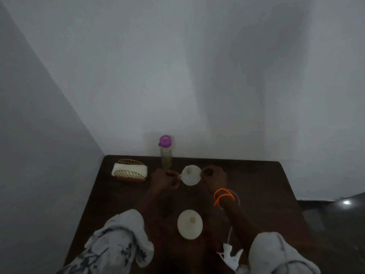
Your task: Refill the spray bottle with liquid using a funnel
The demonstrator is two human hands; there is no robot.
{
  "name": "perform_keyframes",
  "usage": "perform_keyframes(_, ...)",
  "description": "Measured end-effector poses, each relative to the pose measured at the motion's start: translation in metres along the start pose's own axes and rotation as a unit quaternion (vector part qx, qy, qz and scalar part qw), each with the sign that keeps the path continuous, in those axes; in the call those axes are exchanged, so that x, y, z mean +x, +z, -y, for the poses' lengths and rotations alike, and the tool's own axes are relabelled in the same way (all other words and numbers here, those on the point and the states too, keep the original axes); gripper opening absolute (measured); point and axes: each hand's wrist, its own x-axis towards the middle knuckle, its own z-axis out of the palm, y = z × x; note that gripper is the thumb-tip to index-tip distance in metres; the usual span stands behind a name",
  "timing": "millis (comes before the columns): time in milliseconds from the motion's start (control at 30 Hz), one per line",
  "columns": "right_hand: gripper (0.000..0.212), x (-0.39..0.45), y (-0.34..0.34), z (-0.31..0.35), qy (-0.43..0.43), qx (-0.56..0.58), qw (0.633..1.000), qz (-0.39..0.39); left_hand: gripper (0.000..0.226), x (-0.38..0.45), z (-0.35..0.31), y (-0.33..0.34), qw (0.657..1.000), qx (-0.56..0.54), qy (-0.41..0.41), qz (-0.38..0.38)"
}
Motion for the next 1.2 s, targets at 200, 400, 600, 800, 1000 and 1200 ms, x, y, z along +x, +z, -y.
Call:
perform_keyframes(200,0.005,0.029,0.050,-0.030,0.027,0.032,0.999,-0.013,0.014,0.053,0.041,0.020,0.993,-0.066,-0.069,-0.064)
perform_keyframes(400,0.006,0.052,0.075,-0.046,0.034,0.038,0.999,-0.006,0.015,0.095,0.071,0.031,0.981,-0.130,-0.102,-0.099)
perform_keyframes(600,0.007,0.069,0.088,-0.049,0.037,0.060,0.997,-0.017,0.015,0.097,0.054,0.035,0.965,-0.197,-0.112,-0.136)
perform_keyframes(800,0.012,0.067,0.087,-0.043,0.043,0.065,0.997,-0.015,0.018,0.099,0.055,0.037,0.964,-0.187,-0.109,-0.157)
perform_keyframes(1000,0.022,0.041,0.059,-0.045,0.061,0.084,0.994,-0.043,0.013,0.075,0.052,0.035,0.957,-0.232,-0.096,-0.147)
perform_keyframes(1200,0.017,-0.037,0.004,-0.072,0.061,0.078,0.990,-0.098,0.024,0.018,0.059,0.039,0.954,-0.264,-0.083,-0.118)
